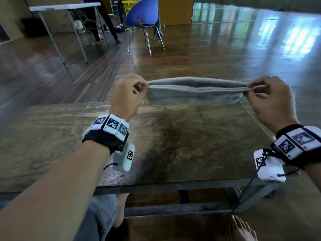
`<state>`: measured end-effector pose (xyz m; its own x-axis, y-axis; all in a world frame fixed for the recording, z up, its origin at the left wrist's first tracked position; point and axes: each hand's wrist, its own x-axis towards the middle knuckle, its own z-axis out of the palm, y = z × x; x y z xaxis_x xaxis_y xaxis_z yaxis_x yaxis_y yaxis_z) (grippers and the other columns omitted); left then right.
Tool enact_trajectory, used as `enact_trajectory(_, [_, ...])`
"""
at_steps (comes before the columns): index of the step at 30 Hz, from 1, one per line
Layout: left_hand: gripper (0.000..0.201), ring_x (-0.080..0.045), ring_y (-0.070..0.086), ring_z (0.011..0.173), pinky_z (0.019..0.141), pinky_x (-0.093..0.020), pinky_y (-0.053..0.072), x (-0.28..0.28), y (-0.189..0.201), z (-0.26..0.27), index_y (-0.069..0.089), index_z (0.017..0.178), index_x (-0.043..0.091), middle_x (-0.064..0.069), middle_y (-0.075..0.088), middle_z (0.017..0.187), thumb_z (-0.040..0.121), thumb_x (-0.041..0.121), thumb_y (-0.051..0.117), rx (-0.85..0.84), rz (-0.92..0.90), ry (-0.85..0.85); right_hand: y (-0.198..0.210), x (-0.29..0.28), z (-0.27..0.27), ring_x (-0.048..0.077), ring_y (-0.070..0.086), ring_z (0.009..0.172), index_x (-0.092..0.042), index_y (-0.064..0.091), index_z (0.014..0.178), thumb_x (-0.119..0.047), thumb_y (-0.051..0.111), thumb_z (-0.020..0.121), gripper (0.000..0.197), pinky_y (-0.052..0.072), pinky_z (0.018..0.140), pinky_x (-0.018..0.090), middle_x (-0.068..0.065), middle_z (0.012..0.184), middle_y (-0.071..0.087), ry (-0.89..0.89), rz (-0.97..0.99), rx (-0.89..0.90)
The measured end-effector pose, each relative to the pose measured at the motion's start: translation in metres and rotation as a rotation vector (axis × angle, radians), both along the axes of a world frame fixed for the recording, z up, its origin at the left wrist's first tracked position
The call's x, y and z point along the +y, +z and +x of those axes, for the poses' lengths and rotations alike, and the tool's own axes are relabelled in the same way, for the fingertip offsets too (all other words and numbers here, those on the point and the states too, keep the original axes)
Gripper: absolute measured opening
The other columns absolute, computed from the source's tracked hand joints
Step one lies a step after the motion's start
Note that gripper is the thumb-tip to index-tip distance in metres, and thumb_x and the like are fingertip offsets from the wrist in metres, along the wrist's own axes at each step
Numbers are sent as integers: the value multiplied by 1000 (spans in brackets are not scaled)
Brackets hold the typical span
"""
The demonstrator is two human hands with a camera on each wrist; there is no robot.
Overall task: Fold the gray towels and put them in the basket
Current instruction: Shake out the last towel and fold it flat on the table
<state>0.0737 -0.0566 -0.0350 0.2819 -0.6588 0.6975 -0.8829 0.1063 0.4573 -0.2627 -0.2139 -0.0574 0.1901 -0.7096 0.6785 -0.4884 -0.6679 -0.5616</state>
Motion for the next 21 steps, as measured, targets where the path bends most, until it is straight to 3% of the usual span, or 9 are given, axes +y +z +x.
enact_trajectory(2, [11,-14,63,79,73,-21,52,9,-3,0,77,92,9,-2,71,95,81,10,78,-5,32,-21,-8,1,-6,19,72,81,-19,70,95,-8,73,85,15,61,75,39,2,98,70,29,70,62])
enact_trajectory(5, [9,-16,61,78,59,-7,39,20,-22,4,74,88,17,2,67,87,81,13,77,-20,446,-40,-30,9,-14,2,58,58,-17,73,92,5,67,81,25,46,58,15,0,78,68,154,336,375])
enact_trajectory(6, [14,-17,60,79,58,-7,36,22,-31,6,74,92,18,2,66,89,80,11,76,-17,606,-34,-38,12,-15,6,60,61,-17,73,92,6,65,81,27,45,60,15,-1,79,69,174,393,472])
enact_trajectory(9, [19,-20,61,88,69,-21,46,23,-56,10,68,103,13,-4,67,101,85,15,72,81,855,51,-55,16,-15,27,67,86,-16,70,93,-5,63,85,16,52,82,35,4,91,72,91,491,554])
enact_trajectory(11, [17,-23,62,85,74,-31,49,19,-65,13,67,94,10,-6,66,91,88,25,70,116,898,125,-59,16,-10,28,65,91,-16,69,90,-19,64,90,6,51,85,38,6,93,72,2,538,600])
enact_trajectory(12, [21,-23,59,75,69,-34,47,16,-69,15,64,80,10,-6,62,79,90,28,68,124,915,148,-61,15,-7,27,64,87,-14,68,85,-25,63,91,13,49,80,36,7,90,71,-30,561,627])
enact_trajectory(14, [46,-21,41,51,54,-32,35,8,-74,16,44,54,14,-3,43,54,92,31,64,135,948,172,-64,13,-2,23,59,70,-10,61,66,-33,61,93,36,43,62,33,9,73,67,-62,607,644])
enact_trajectory(17, [58,-20,25,43,49,-28,22,-1,-77,14,28,48,18,1,26,46,91,37,63,105,957,186,-67,11,3,25,55,59,-15,44,47,-35,61,94,53,40,58,33,8,55,53,-86,645,637])
enact_trajectory(21, [56,-22,33,47,50,-29,27,-9,-82,13,31,49,17,-1,32,48,88,37,66,58,940,216,-64,11,8,28,56,65,-16,45,50,-28,64,90,46,39,58,33,9,63,55,-131,685,611])
